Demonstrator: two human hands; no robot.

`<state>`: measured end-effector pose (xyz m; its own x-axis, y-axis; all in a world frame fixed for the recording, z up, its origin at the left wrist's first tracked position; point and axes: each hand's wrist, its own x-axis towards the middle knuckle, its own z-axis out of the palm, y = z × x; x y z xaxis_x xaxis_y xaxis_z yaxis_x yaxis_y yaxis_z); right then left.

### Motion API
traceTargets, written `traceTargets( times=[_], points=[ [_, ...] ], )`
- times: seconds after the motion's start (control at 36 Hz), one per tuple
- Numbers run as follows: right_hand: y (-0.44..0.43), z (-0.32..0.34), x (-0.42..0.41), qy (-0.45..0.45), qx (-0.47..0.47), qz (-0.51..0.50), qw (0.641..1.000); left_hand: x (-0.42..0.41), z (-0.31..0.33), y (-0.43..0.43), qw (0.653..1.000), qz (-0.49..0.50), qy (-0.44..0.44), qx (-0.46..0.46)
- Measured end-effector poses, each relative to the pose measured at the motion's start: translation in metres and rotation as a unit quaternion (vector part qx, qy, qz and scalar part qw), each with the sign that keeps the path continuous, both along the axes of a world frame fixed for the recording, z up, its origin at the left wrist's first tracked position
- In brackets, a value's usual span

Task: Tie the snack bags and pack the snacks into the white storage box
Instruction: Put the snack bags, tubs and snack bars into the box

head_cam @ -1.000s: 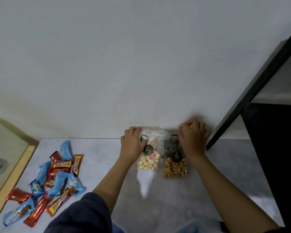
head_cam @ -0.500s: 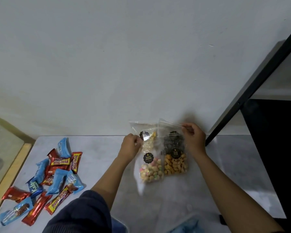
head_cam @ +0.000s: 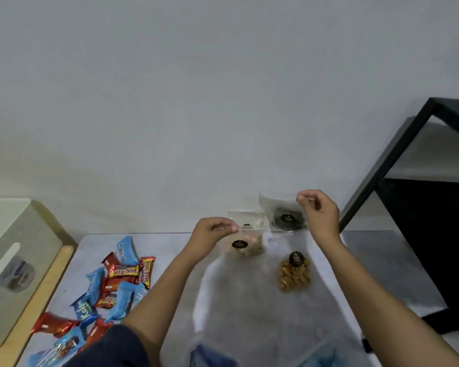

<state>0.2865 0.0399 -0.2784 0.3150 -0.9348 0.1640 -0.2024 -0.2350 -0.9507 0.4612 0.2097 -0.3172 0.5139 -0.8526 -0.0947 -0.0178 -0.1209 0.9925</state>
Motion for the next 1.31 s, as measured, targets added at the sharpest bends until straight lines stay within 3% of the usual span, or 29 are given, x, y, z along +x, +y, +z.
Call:
traceTargets(
  times=[0.14, 0.39, 0.56, 0.75, 0.86, 1.0, 1.11, 1.31],
  points=[
    [0.059, 0.038, 0.036, -0.041, -0.04, -0.032, 0.998, 0.038, 0.037, 0.053, 0.998, 0.013, -0.031, -0.057],
    [0.226, 0.094, 0.157, -0.208, -0.047, -0.049, 0.976, 0.147, 0.1, 0.208, 0.983, 0.059, -0.05, -0.169],
    [0.331, 0.118, 0.256, -0.26, 0.03, 0.061, 0.963, 0.231, 0.125, 0.324, 0.975, 0.107, -0.084, -0.175],
    [0.421, 0.128, 0.355, -0.251, 0.075, 0.199, 0.944, 0.302, 0.126, 0.428, 0.97, 0.161, -0.112, -0.145],
    [0.451, 0.108, 0.397, -0.194, 0.08, 0.261, 0.942, 0.327, 0.105, 0.466, 0.968, 0.193, -0.128, -0.096],
    [0.454, 0.063, 0.425, -0.021, 0.008, 0.314, 0.949, 0.346, 0.069, 0.483, 0.97, 0.204, -0.134, -0.016],
    [0.439, 0.03, 0.426, 0.107, -0.063, 0.317, 0.94, 0.354, 0.049, 0.468, 0.977, 0.174, -0.122, 0.035],
    [0.404, -0.003, 0.427, 0.197, -0.16, 0.283, 0.925, 0.354, 0.023, 0.418, 0.975, 0.17, -0.13, 0.059]
  ],
)
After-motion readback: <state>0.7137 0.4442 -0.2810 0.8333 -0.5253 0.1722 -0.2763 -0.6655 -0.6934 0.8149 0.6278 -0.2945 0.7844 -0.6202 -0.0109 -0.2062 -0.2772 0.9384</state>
